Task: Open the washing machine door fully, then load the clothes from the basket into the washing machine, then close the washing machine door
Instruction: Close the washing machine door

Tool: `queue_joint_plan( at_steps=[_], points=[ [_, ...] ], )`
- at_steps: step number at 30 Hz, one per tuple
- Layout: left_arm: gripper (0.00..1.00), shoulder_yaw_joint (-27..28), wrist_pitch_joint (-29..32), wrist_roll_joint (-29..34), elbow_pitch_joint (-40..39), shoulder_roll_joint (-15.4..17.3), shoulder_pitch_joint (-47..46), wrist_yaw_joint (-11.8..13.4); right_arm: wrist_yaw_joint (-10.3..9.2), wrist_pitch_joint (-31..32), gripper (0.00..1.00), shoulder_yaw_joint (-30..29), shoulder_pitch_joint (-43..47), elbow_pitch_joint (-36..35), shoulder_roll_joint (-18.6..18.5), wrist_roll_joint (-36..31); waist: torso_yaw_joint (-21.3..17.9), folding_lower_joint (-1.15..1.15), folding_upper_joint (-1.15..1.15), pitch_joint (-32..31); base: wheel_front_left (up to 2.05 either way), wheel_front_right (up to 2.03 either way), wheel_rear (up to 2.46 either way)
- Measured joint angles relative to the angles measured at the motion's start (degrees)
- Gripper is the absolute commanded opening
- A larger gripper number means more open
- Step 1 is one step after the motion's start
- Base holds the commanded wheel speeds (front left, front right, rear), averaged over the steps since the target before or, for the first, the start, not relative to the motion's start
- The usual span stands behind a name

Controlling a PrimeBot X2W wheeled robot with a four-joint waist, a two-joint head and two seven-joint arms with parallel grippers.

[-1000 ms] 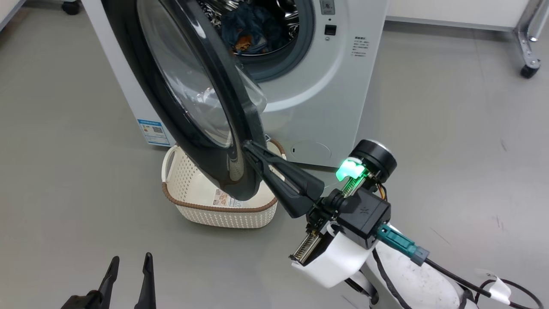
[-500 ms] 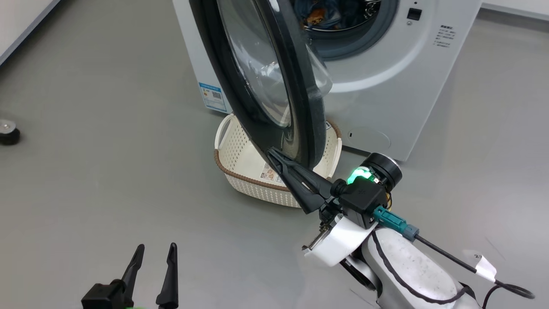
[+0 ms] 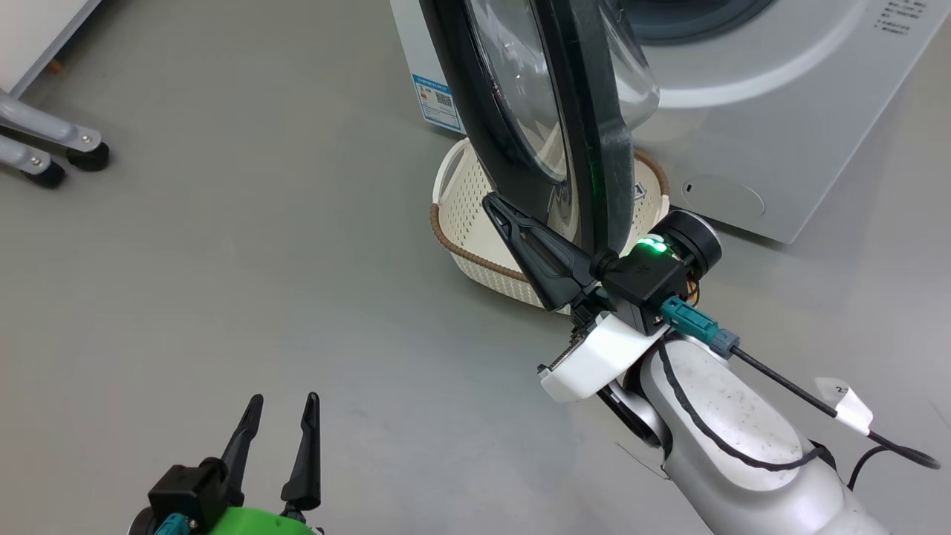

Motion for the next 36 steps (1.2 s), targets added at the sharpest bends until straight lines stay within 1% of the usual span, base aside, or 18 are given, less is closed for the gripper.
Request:
queue_joint_plan(
  at_steps=[4,8,12,18,25,36],
  points=[
    [1.00,0.25,0.00,0.00,0.25,-0.05,-0.02,-0.10,0.00,0.00,0.00,-0.10,-0.02,0.21,-0.04,0.27,0.51,0.00,0.00,0.45,0.00,0.00,0.00],
    [1.00,1.32,0.00,-0.08,0.18,-0.07,-0.04,-0.18,0.01,-0.01,0.00,0.41,-0.57,0.22,-0.07,0.80,-0.15,0.00,0.00,0.68,0.00,0.00,0.00],
    [1.00,1.04,0.00,-0.09,0.10,-0.08,-0.26,-0.18,0.00,-0.01,0.00,-1.19,-1.35,0.75,-0.07,0.97,-0.83,0.00,0.00,1.34,0.00,0.00,0.00],
    [1.00,-0.15,0.00,-0.64,-0.21,-0.14,-1.81,-0.20,0.00,0.00,0.00,-2.82,-2.34,2.69,-0.15,-0.64,-1.13,0.00,0.00,3.27,0.00,0.00,0.00],
    [1.00,0.02,0.00,-1.11,-0.24,-0.22,-2.59,-0.24,0.26,-0.01,0.00,-3.42,-4.99,3.30,-0.03,-1.49,-1.58,0.00,0.00,5.71,0.00,0.00,0.00],
    [1.00,-0.31,0.00,-3.03,-0.82,-0.33,-4.67,-0.25,0.49,-0.01,0.00,-4.05,-8.41,4.14,-0.10,-2.96,-3.45,0.00,0.00,8.73,0.00,0.00,0.00]
  ],
)
